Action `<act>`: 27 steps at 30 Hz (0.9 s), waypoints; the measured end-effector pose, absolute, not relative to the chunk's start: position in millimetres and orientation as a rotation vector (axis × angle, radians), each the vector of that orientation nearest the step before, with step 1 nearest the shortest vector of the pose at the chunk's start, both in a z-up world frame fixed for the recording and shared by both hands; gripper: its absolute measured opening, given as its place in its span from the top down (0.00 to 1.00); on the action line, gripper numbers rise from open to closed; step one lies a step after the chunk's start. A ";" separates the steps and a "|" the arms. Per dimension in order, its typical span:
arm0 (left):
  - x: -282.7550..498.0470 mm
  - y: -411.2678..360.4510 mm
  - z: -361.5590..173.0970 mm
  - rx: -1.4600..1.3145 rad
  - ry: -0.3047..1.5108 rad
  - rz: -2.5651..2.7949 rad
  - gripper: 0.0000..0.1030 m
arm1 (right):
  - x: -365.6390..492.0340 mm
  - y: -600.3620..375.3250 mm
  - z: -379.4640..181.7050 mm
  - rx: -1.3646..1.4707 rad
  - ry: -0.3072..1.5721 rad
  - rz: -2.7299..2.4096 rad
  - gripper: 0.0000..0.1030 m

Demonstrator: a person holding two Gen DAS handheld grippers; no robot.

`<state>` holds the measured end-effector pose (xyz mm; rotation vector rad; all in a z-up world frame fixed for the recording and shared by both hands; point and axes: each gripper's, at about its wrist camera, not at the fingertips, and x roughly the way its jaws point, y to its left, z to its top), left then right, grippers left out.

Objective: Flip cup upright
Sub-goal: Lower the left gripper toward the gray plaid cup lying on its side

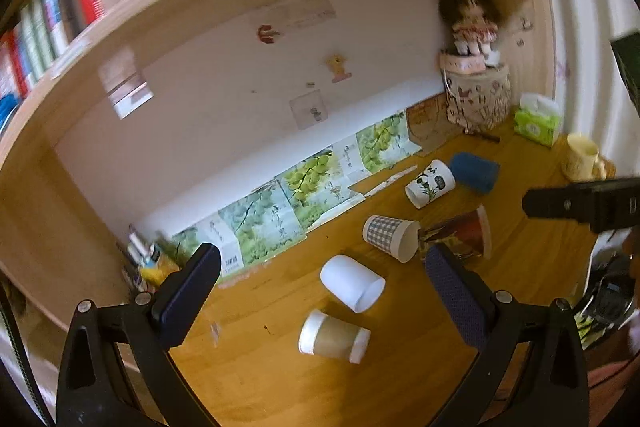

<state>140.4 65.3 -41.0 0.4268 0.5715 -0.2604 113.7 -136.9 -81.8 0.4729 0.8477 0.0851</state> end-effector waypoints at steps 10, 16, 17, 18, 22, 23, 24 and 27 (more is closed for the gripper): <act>196.3 27.7 -62.2 0.586 0.616 -0.343 0.01 | 175.4 -159.8 -95.5 0.498 0.890 0.094 0.00; 229.9 6.7 -76.9 0.701 0.622 -0.390 0.01 | 209.6 -175.4 -104.6 0.493 0.912 0.097 0.00; 234.1 4.5 -78.8 0.712 0.626 -0.396 0.01 | 217.3 -178.2 -107.2 0.481 0.916 0.102 0.00; 240.6 1.2 -82.1 0.730 0.632 -0.406 0.01 | 222.8 -180.0 -108.9 0.468 0.920 0.105 0.00; 259.5 -9.6 -96.1 0.809 0.650 -0.455 0.01 | 241.9 -187.5 -113.8 0.420 0.911 0.117 0.00; 263.0 -11.6 -100.1 0.829 0.651 -0.473 0.01 | 247.4 -189.6 -115.4 0.413 0.912 0.121 0.00; 265.8 -14.0 -103.3 0.849 0.650 -0.487 0.01 | 252.7 -191.4 -117.4 0.403 0.912 0.124 0.00; 275.3 -19.5 -114.9 0.913 0.656 -0.541 0.01 | 263.9 -194.3 -123.0 0.371 0.907 0.133 0.00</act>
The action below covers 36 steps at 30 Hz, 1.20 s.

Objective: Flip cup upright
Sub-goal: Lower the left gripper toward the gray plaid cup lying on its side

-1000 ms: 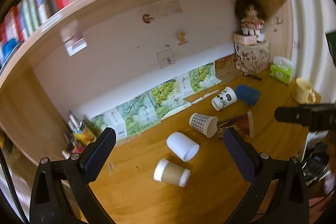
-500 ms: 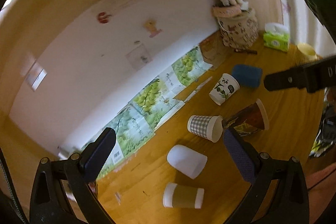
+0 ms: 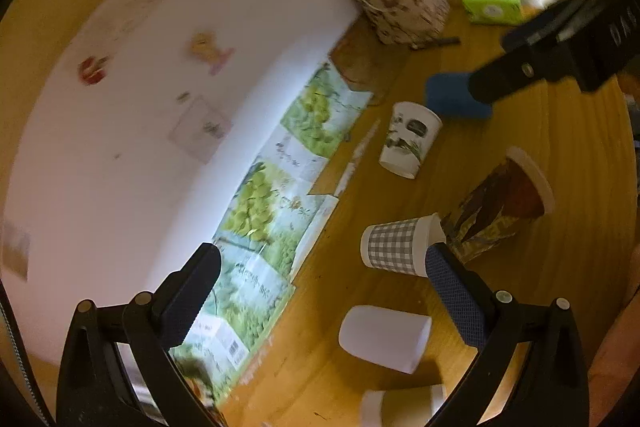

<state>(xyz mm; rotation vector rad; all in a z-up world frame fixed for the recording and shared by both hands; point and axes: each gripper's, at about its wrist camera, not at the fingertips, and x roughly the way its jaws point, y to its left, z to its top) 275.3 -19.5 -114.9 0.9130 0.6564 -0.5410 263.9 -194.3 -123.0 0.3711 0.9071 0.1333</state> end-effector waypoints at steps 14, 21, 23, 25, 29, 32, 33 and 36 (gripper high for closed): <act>322.0 -37.6 -159.5 1.187 0.644 -0.708 0.01 | 289.7 -206.2 -147.5 0.219 0.789 0.223 0.00; 331.7 -45.9 -173.4 1.307 0.613 -0.838 0.01 | 291.6 -204.6 -159.7 0.105 0.744 0.279 0.00; 333.3 -47.3 -179.1 1.357 0.587 -0.870 0.01 | 292.0 -203.5 -165.0 0.079 0.736 0.289 0.00; 334.0 -48.6 -184.6 1.389 0.576 -0.910 0.01 | 291.8 -203.9 -169.2 0.064 0.730 0.295 0.00; 332.1 -48.3 -195.1 1.432 0.574 -1.009 0.01 | 289.0 -203.9 -175.8 0.036 0.723 0.284 0.00; 329.4 -46.0 -203.0 1.481 0.559 -1.091 0.01 | 287.4 -204.7 -179.4 0.029 0.726 0.273 0.00; 328.9 -45.6 -205.8 1.499 0.561 -1.117 0.01 | 287.5 -205.3 -180.0 0.030 0.729 0.268 0.00; 327.5 -45.5 -212.0 1.529 0.560 -1.172 0.01 | 288.3 -207.1 -181.4 0.041 0.734 0.265 0.00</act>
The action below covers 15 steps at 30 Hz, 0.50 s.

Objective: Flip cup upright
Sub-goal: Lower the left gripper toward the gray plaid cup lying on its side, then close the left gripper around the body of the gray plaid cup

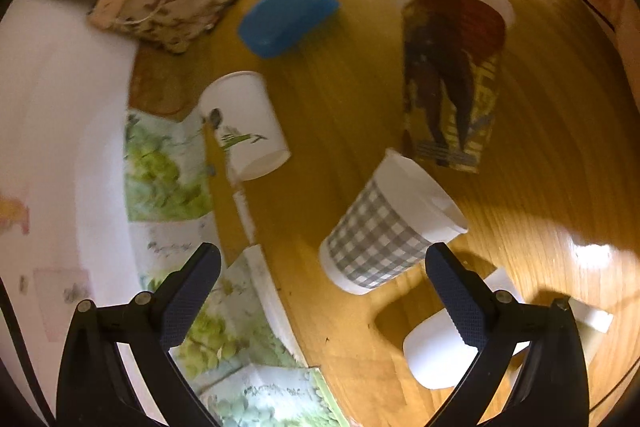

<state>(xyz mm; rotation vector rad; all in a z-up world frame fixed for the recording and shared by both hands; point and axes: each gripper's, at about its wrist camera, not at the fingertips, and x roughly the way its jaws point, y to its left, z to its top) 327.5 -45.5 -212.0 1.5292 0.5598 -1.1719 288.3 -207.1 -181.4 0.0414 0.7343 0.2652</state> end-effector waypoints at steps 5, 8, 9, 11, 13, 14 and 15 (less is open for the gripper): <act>329.4 -49.3 -222.1 1.558 0.558 -1.253 0.01 | 288.6 -207.6 -183.1 0.040 0.739 0.244 0.00; 328.5 -50.6 -230.4 1.585 0.569 -1.296 0.01 | 288.2 -208.8 -183.7 0.043 0.742 0.228 0.00; 328.4 -50.3 -233.1 1.593 0.570 -1.312 0.01 | 288.3 -209.1 -184.2 0.044 0.745 0.222 0.00; 326.6 -49.6 -237.8 1.610 0.566 -1.343 0.02 | 288.7 -209.9 -185.7 0.045 0.751 0.210 0.00; 325.2 -48.9 -242.0 1.625 0.563 -1.371 0.04 | 289.5 -209.9 -186.8 0.045 0.758 0.197 0.00; 324.3 -48.5 -243.7 1.631 0.563 -1.385 0.06 | 289.6 -210.0 -187.1 0.046 0.760 0.193 0.00; 323.6 -48.7 -245.6 1.637 0.563 -1.393 0.07 | 289.5 -209.9 -187.3 0.047 0.762 0.190 0.00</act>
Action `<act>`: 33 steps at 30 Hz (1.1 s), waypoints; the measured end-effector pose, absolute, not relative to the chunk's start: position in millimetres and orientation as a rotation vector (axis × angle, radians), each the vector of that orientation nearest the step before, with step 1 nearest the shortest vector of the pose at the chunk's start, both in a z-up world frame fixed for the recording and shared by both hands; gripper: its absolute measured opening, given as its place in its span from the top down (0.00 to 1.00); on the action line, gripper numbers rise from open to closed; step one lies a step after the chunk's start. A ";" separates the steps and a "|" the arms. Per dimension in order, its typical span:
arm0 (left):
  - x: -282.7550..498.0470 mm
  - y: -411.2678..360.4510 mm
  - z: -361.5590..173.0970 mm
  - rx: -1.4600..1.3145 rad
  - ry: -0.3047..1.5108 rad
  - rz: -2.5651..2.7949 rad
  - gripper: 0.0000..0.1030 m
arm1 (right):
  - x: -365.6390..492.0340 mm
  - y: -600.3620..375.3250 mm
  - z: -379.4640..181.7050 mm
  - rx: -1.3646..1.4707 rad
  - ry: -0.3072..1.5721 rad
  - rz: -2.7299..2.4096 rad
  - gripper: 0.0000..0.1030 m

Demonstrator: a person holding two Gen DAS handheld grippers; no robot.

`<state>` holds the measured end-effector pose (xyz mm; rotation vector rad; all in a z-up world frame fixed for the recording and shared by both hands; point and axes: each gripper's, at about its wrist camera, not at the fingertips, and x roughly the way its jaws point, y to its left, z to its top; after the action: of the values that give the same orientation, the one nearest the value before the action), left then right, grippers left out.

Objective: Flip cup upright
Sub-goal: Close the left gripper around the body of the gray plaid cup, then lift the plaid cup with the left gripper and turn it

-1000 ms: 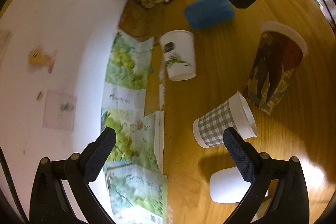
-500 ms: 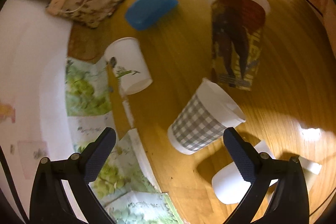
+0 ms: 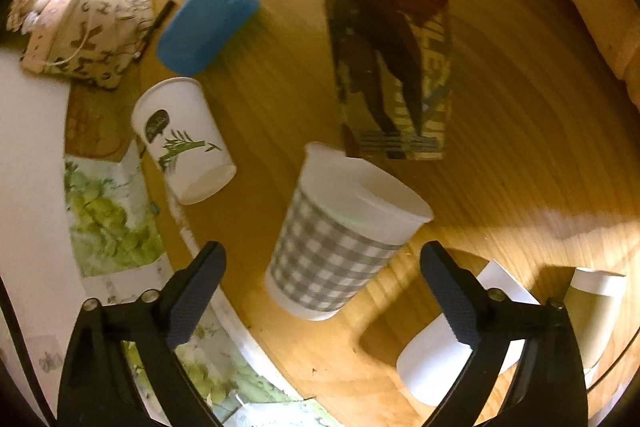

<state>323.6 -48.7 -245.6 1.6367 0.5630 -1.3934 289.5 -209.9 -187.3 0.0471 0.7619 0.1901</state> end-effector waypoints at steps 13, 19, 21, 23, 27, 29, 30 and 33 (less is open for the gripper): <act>321.3 -48.3 -256.8 1.630 0.575 -1.446 0.25 | 298.1 -205.3 -189.9 0.036 0.786 0.200 0.00; 322.2 -49.3 -255.3 1.609 0.595 -1.458 0.26 | 300.6 -206.1 -192.2 0.039 0.797 0.198 0.00; 323.3 -49.6 -255.2 1.600 0.599 -1.456 0.26 | 300.5 -206.5 -192.5 0.043 0.799 0.198 0.00; 325.9 -50.7 -255.0 1.584 0.613 -1.450 0.27 | 300.2 -206.5 -192.5 0.047 0.799 0.196 0.00; 332.2 -53.4 -253.0 1.557 0.648 -1.434 0.31 | 299.7 -207.1 -193.0 0.056 0.801 0.194 0.00; 333.6 -54.1 -253.1 1.551 0.658 -1.418 0.31 | 299.2 -207.8 -192.7 0.061 0.801 0.193 0.00; 334.8 -54.1 -252.8 1.548 0.662 -1.411 0.31 | 299.2 -208.4 -192.6 0.064 0.801 0.194 0.00; 335.7 -54.6 -251.2 1.531 0.683 -1.388 0.32 | 298.3 -210.0 -192.5 0.075 0.799 0.193 0.00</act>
<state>335.7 -54.6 -251.2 1.5312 0.6827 -1.3884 298.3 -210.0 -192.5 0.0745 0.7994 0.1926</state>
